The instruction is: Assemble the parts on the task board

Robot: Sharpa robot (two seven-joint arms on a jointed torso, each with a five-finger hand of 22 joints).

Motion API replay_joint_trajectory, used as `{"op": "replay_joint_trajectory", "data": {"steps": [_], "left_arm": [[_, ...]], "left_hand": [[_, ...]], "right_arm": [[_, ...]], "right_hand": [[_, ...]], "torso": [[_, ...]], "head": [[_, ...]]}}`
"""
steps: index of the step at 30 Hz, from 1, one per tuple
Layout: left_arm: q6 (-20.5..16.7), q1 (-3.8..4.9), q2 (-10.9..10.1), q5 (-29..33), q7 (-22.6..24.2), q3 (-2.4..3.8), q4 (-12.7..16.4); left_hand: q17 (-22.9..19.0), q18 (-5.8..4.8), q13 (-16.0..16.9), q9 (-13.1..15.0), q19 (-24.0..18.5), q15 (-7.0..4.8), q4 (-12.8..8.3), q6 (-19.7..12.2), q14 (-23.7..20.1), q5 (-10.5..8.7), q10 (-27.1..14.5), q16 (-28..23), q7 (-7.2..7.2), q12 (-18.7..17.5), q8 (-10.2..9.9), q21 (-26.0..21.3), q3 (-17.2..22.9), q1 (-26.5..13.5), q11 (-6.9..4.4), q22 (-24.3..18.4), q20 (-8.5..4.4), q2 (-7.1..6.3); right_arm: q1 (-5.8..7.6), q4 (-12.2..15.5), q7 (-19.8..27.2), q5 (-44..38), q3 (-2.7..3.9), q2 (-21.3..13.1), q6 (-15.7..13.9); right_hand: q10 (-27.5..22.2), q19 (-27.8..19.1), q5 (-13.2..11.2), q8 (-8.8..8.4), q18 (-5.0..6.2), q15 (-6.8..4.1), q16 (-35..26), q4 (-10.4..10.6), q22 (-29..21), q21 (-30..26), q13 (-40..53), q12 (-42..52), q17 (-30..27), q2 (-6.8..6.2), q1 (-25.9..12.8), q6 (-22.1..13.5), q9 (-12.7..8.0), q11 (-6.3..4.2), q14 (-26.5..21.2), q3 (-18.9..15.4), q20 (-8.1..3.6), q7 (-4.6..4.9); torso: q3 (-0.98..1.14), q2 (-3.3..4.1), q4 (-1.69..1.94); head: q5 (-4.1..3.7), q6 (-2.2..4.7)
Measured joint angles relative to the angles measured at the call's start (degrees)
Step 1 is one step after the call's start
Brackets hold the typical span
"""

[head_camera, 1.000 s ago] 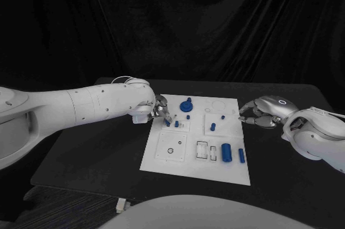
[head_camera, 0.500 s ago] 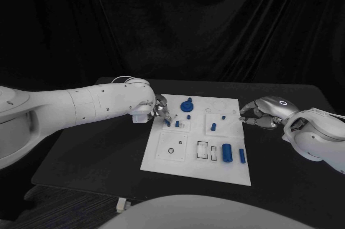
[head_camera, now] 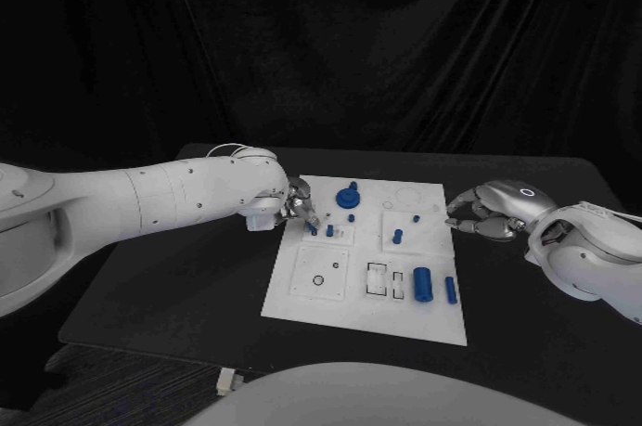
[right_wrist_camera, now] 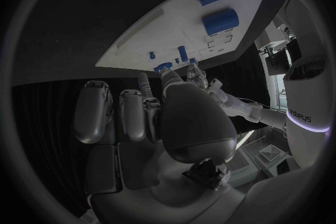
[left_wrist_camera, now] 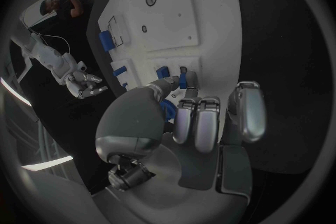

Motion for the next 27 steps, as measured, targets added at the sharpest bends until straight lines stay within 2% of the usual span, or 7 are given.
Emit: {"op": "replay_joint_trajectory", "data": {"steps": [12, 22, 27], "left_arm": [[-0.54, -0.14, -0.23, -0.06, 0.33, 0.01, 0.32], [-1.85, -0.37, -1.29, 0.0, 2.28, -0.15, 1.11], [-1.22, 0.02, -1.67, -0.02, 2.81, -0.41, 1.48]], "left_hand": [[-0.01, 0.0, 0.0, 0.12, 0.0, 0.0, -0.1, -0.19, 0.0, -0.01, 0.0, 0.0, 0.03, 0.0, 0.33, 0.0, 0.1, 0.31, 0.0, 0.0, 0.0, 0.3], [-0.01, 0.0, -0.01, 0.32, 0.0, 0.0, -0.11, -0.31, 0.0, 0.08, 0.0, 0.0, 0.13, 0.0, 0.31, 0.0, 0.11, 0.69, 0.0, 0.0, 0.0, 0.68], [-0.01, 0.0, -0.01, 0.4, 0.0, 0.0, -0.29, -0.59, 0.0, 0.28, 0.0, 0.0, 0.2, 0.0, 0.69, 0.0, -0.06, 1.22, 0.0, 0.0, 0.0, 0.51]], "right_arm": [[-0.14, -0.05, -0.02, 0.04, 0.0, 0.05, 0.0], [-0.16, -0.07, -0.06, 0.05, 0.0, -0.03, 0.02], [-0.16, -0.19, -0.07, 0.07, 0.0, 0.04, 0.03]], "right_hand": [[0.0, 0.0, 0.0, 0.0, 0.0, 0.0, 0.01, 0.0, 0.05, 0.0, 0.0, 0.0, -0.15, 0.0, 0.0, 0.0, 0.0, 0.0, 0.0, 0.0, 0.0, 0.0], [0.0, 0.0, 0.22, 0.0, 0.0, 0.0, 0.02, 0.0, 0.04, 0.0, 0.08, 0.01, -0.2, 0.24, 0.24, 0.0, -0.05, 0.0, 0.0, 0.0, 0.0, 0.0], [0.0, 0.0, 0.22, 0.0, 0.0, 0.0, 0.02, 0.0, 0.04, -0.15, 0.04, -0.01, -0.29, 0.24, 0.24, 0.0, -0.05, 0.0, 0.0, 0.0, 0.0, 0.0]], "torso": [[-0.02, 0.0, -0.02], [-0.02, 0.0, -0.02], [-0.03, -0.01, -0.02]], "head": [[0.07, 0.0], [-0.15, 0.0], [-0.04, 0.0]]}}
